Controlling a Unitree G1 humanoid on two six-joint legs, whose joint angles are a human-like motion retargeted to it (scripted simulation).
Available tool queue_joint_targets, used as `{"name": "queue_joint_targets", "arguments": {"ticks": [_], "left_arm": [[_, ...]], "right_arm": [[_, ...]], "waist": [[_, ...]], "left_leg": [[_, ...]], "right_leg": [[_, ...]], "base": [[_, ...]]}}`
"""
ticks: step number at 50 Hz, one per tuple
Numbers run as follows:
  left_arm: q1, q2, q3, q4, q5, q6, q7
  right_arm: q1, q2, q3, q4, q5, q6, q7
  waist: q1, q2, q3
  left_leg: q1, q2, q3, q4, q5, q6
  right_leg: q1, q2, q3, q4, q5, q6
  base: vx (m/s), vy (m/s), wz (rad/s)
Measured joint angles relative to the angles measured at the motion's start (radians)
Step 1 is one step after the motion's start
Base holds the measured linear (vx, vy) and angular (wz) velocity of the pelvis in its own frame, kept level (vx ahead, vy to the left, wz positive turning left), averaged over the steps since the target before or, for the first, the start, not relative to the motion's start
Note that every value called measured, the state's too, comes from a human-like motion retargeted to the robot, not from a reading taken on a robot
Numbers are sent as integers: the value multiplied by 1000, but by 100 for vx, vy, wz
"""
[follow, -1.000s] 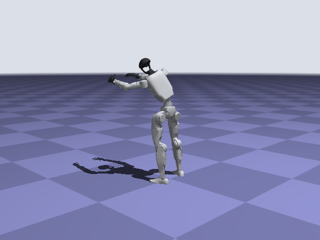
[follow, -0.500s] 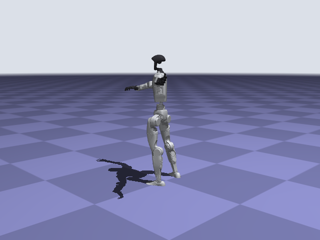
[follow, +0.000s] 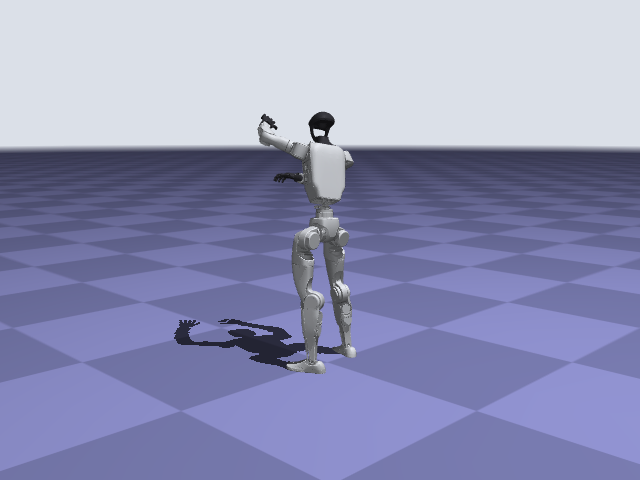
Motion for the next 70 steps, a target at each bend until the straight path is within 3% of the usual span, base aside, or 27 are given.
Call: {"name": "queue_joint_targets", "arguments": {"ticks": [5, 10, 13, 17, 25, 34, 40, 45, 50, 52, 55, 56, 57, 58, 60, 62, 63, 65, 68, 70], "left_arm": [[0, 0, -334, 154, 80, -46, -168], [0, 0, -374, 245, 7, -47, -90], [0, 0, -342, 313, -101, -21, -185], [0, 0, -291, 392, -206, 10, -255], [0, 0, -237, 467, -385, 48, -176], [0, 0, 111, 778, -1304, 241, -106], [0, 0, 155, 824, -1575, 282, -129], [0, 0, 155, 833, -1800, 328, -179], [0, 0, 155, 887, -1883, 377, -209], [0, 0, 155, 945, -1901, 360, -160], [0, 0, 155, 990, -1934, 326, -138], [0, 0, 155, 989, -1918, 318, -175], [0, 0, 155, 998, -1906, 307, -195], [0, 0, 155, 1027, -1902, 292, -180], [0, 0, 155, 1025, -1834, 268, -190], [0, 0, 155, 985, -1629, 243, -236], [0, 0, 154, 954, -1476, 230, -277], [0, 0, 72, 877, -1220, 184, -329], [0, 0, -100, 728, -804, 76, -376], [0, 0, -195, 644, -573, 11, -372]], "right_arm": [[-134, 148, -104, -87, -39, -29, -83], [-148, 201, -288, -176, 3, -51, -117], [-127, 235, -374, -185, 90, -64, -90], [-77, 305, -447, -157, 295, -98, -33], [124, 493, -608, -25, 945, -142, 13], [389, 611, -659, -33, 1380, -149, -111], [570, 603, -743, -103, 1695, -200, -66], [626, 570, -971, -123, 1873, -286, -97], [634, 401, -1260, -117, 1990, -387, -162], [623, 359, -1391, -184, 2088, -495, -191], [620, 191, -1495, -272, 2122, -616, -203], [639, 62, -1462, -228, 1873, -505, -150], [627, -33, -1476, -225, 1764, -474, -140], [553, -62, -1580, -306, 1933, -600, -216], [499, -198, -1622, -404, 1988, -703, -237], [427, -386, -1631, -439, 1883, -719, -247], [390, -503, -1628, -420, 1746, -673, -261], [275, -657, -1611, -473, 1674, -693, -332], [110, -856, -1472, -505, 1428, -643, -447], [-54, -927, -1309, -536, 1204, -555, -539]], "waist": [[-134, -184, 149], [-126, -368, 178], [-104, -429, 182], [-94, -460, 185], [-101, -477, 190], [-186, -556, 199], [-217, -571, 198], [-267, -587, 176], [-363, -595, 104], [-401, -598, 62], [-440, -600, -3], [-443, -599, -23], [-446, -599, -43], [-450, -600, -61], [-433, -601, -69], [-383, -603, -41], [-348, -604, -18], [-275, -608, 2], [-155, -615, 8], [-88, -619, 1]], "left_leg": [[8, 28, 89, -6, 2, -15], [2, 57, 178, -1, 4, -31], [14, 81, 221, 19, -9, -30], [38, 101, 263, 55, -36, -8], [61, 107, 323, 117, -73, 26], [63, 90, 414, 166, -90, 34], [80, 103, 466, 175, -103, 47], [64, 134, 494, 198, -115, 39], [19, 155, 509, 211, -122, 17], [16, 158, 515, 206, -118, 24], [11, 158, 527, 185, -109, 19], [6, 149, 529, 169, -101, 26], [7, 143, 533, 155, -94, 27], [21, 142, 539, 145, -88, 14], [40, 144, 544, 132, -79, 3], [61, 144, 545, 123, -72, -4], [73, 145, 545, 119, -69, -5], [94, 153, 542, 116, -64, -14], [111, 169, 527, 117, -61, -18], [114, 181, 512, 119, -60, -19]], "right_leg": [[-26, 59, 74, -55, 42, 0], [-57, 120, 142, -107, 85, 0], [-56, 153, 177, -123, 96, 0], [-44, 178, 216, -122, 97, 0], [-42, 186, 282, -102, 92, 0], [-57, 182, 369, -138, 118, 0], [-57, 210, 413, -157, 131, 0], [-79, 243, 429, -167, 139, 0], [-127, 266, 432, -170, 146, 0], [-137, 277, 431, -170, 155, 0], [-154, 290, 432, -172, 165, 0], [-164, 289, 433, -174, 170, 0], [-168, 290, 434, -175, 175, 0], [-159, 296, 435, -177, 178, 0], [-146, 304, 433, -178, 182, 0], [-125, 308, 431, -183, 187, 0], [-113, 311, 430, -186, 189, 0], [-89, 318, 423, -189, 192, 0], [-63, 329, 406, -193, 196, 0], [-53, 334, 392, -194, 198, 0]], "base": [[-11, -9, -94], [-5, -14, -92], [3, -15, -80], [7, -7, -61], [6, 1, -43], [2, 4, -53], [3, 2, -48], [2, -1, -32], [0, -1, -8], [-1, -7, -24], [-2, -7, -21], [-3, -7, -19], [-4, -8, -18], [-3, -10, -16], [-3, -10, -11], [-4, -8, -4], [-4, -8, 3], [-3, -10, 12], [-2, -10, 26], [-3, -9, 39]]}}
